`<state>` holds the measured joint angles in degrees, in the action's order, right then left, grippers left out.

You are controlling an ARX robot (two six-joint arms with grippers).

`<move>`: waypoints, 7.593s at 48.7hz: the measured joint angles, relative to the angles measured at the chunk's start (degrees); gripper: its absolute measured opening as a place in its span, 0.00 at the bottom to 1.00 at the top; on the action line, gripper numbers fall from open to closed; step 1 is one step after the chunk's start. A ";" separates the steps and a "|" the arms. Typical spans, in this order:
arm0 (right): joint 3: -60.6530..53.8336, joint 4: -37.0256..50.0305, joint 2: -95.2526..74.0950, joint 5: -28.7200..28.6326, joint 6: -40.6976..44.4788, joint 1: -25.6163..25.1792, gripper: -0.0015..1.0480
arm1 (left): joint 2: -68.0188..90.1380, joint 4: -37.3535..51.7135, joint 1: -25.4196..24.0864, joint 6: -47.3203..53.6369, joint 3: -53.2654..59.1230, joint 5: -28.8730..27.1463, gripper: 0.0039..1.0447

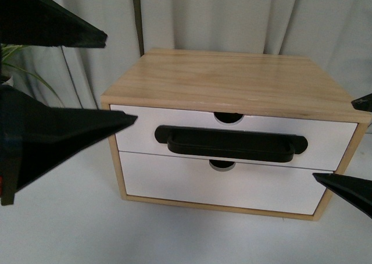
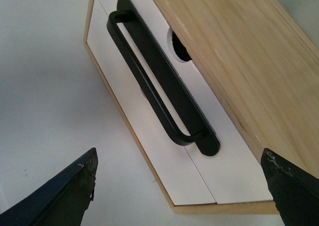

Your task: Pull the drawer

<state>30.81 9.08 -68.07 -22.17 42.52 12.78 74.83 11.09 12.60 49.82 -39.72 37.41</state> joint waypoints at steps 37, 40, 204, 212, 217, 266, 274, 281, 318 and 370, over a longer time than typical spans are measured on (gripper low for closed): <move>6.99 -2.73 -13.35 1.70 10.69 5.60 0.91 | 12.50 -14.23 8.96 17.33 -11.06 -9.18 0.95; 7.65 -2.91 -14.16 1.68 11.56 5.66 0.91 | 13.35 -14.53 9.09 18.03 -11.56 -9.88 0.95; 18.86 -8.96 -30.42 2.62 17.00 7.13 0.91 | 28.00 -23.52 12.09 32.61 -21.94 -21.88 0.95; 18.69 -10.84 -29.35 2.67 17.75 7.21 0.91 | 27.19 -23.43 12.39 32.70 -20.87 -21.88 0.95; 17.46 -10.86 -28.33 2.32 18.12 7.56 0.91 | 25.68 -22.43 12.68 33.55 -18.58 -21.99 0.95; 7.26 -11.98 -15.96 -1.27 16.11 11.58 0.91 | 11.89 -18.60 14.75 38.56 -1.99 -18.95 0.95; 7.10 -10.80 -12.87 -3.82 13.14 9.97 0.91 | 9.64 -14.27 14.27 35.78 -0.70 -14.08 0.95; 6.49 -10.23 -9.77 -5.22 11.56 8.76 0.91 | 5.66 -12.22 13.51 32.44 -0.63 -10.93 0.95; -9.31 18.82 9.16 2.78 -15.61 -2.01 0.91 | -23.15 18.32 -0.96 3.19 23.69 -12.20 0.95; -27.15 10.62 43.74 30.14 -38.80 2.86 0.86 | -54.97 2.82 5.40 -46.88 36.79 -53.83 0.85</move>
<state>3.66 19.70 -24.34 7.97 3.73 15.64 19.86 13.91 18.00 2.94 -2.94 -16.43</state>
